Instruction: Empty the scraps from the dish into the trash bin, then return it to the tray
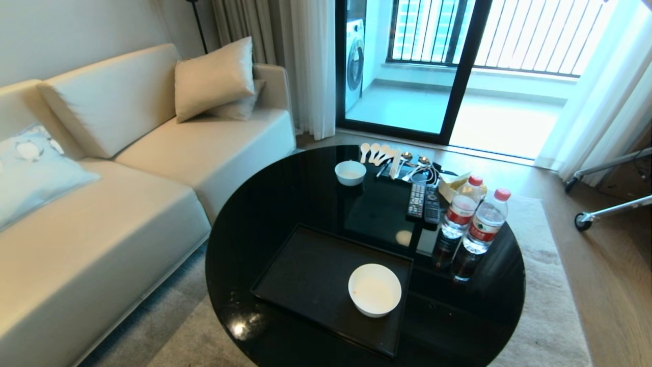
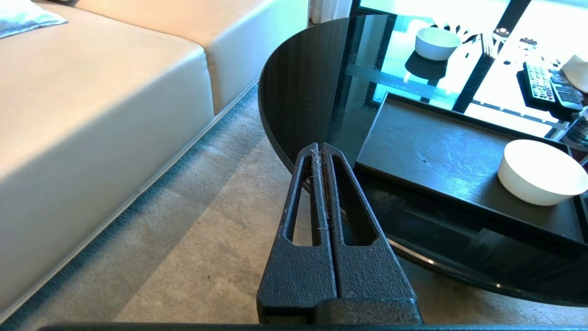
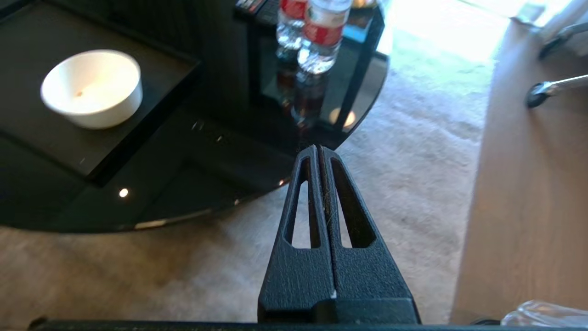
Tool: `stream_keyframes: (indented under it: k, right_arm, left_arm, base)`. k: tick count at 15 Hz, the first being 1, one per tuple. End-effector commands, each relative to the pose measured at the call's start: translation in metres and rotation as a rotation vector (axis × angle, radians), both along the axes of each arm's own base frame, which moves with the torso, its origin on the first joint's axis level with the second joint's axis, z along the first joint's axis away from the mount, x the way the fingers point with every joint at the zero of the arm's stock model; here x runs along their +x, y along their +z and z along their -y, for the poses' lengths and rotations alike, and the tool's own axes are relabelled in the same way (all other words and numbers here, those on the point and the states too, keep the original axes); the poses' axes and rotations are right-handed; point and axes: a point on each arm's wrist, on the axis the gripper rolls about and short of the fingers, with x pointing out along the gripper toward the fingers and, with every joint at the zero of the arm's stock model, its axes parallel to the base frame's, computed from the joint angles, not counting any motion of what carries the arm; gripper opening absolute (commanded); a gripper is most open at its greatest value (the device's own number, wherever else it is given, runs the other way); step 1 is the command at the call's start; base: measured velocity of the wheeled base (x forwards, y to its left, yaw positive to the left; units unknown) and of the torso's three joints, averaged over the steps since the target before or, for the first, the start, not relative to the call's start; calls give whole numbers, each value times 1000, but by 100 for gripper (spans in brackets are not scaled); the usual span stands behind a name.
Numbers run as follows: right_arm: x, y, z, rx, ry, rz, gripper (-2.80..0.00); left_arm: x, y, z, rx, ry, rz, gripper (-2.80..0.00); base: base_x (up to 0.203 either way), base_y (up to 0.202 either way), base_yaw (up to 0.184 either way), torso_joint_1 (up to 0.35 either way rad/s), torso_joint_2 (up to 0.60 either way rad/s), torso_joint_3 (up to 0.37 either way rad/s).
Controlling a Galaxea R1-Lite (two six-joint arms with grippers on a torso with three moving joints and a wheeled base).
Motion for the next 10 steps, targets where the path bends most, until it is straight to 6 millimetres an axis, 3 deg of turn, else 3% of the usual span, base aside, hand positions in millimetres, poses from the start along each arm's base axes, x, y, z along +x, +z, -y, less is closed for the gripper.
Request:
stream_keyframes:
  k: [1, 4, 10]
  right_arm:
    - [-10, -7, 0, 11, 41, 23, -280]
    - [-18, -19, -2, 5, 12, -36, -280]
    - [-32, -21, -2, 8, 31, 150, -280]
  left_arm:
    - [0, 0, 0, -1, 0, 1, -280]
    - [0, 0, 0, -1, 0, 1, -280]
    - [0, 0, 0, -1, 0, 1, -280]
  base:
    - [0, 0, 0, 0, 0, 0]
    - [0, 0, 0, 0, 0, 0]
    - [0, 0, 0, 0, 0, 0]
